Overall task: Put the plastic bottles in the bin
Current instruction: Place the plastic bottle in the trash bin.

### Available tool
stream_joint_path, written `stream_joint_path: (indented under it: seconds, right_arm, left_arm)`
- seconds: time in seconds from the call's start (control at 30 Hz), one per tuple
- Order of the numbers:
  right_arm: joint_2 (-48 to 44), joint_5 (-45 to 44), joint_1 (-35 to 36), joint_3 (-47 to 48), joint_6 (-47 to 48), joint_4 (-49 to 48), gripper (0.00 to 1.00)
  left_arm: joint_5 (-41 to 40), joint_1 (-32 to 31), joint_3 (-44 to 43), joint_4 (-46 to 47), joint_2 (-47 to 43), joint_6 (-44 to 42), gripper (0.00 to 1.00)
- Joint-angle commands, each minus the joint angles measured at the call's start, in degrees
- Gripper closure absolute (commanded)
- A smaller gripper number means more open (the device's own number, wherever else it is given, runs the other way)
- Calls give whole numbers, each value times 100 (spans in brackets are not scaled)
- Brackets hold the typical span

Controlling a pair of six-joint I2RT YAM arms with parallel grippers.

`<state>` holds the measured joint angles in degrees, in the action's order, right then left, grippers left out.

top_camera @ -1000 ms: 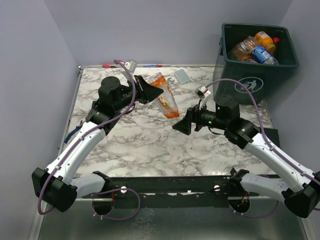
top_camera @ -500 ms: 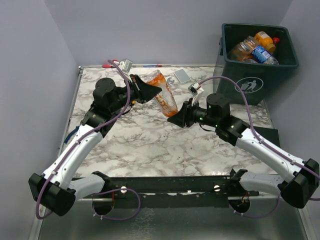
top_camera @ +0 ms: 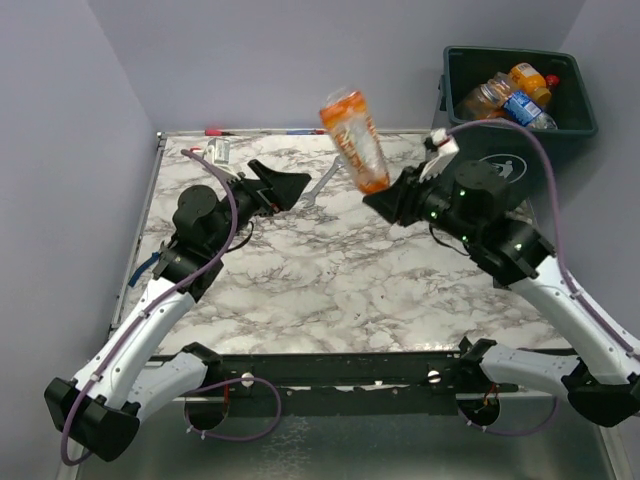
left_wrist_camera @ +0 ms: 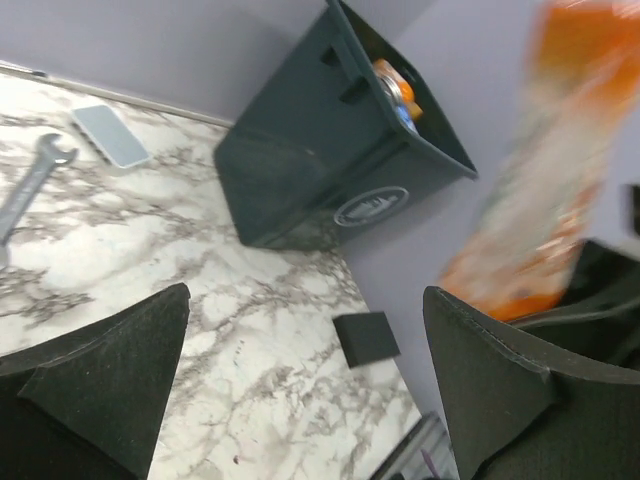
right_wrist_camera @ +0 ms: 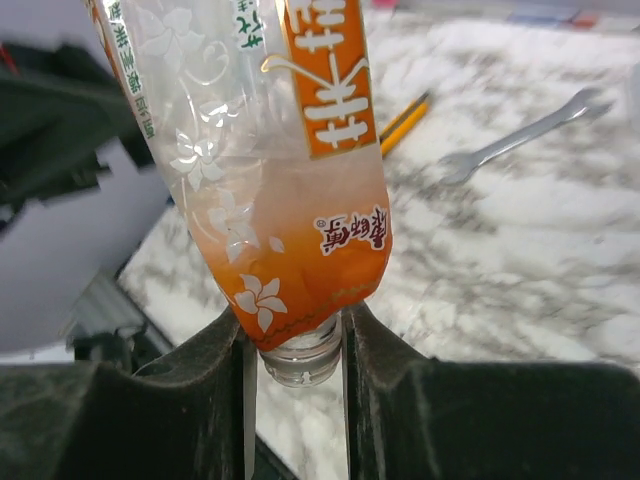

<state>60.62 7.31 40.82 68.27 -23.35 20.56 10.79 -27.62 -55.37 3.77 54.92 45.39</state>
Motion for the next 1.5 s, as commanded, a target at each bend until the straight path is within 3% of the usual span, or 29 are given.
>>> stream_joint_path:
  seconds: [0.0, 0.07, 0.17, 0.27, 0.53, 0.6, 0.77, 0.97, 1.2, 1.47]
  right_arm:
    - [294, -2284, -189, 1846, 709, 1757, 100]
    - [619, -2582, -674, 2726, 793, 2103, 99]
    - [1145, -2166, -1883, 3866, 618, 2315, 99]
    - [1690, -2618, -2252, 4499, 478, 2249, 99]
    - [3159, -775, -4314, 5321, -936, 2020, 100]
    - [3388, -766, -4368, 5310, -944, 1900, 100]
    - [3217, -580, -4372, 4073, -687, 44, 100]
    - [4326, -546, -4363, 5227, -584, 356, 100]
    - [4255, -843, -4351, 3886, -339, -1820, 100]
    - [4936, -886, -4244, 4345, 253, -2317, 100]
  left_arm:
    - [-1336, -2, 339, -266, -266, -154, 1]
    - [-1707, -15, 501, -547, -356, -446, 1]
    - [-2273, -54, 816, -853, -577, -967, 1]
    - [-2808, -115, 1143, -997, -850, -1483, 1]
    - [-3708, -294, 1906, -1221, -1462, -2547, 1]
    - [-3724, -343, 2053, -1213, -1631, -2543, 1]
    - [-3537, -426, 2296, -1118, -1701, -2390, 1]
    - [-3607, -481, 2298, -1119, -1653, -2409, 1]
    - [-3775, -481, 2332, -1121, -1614, -2488, 1]
    - [-3874, -477, 2331, -1120, -1476, -2541, 1]
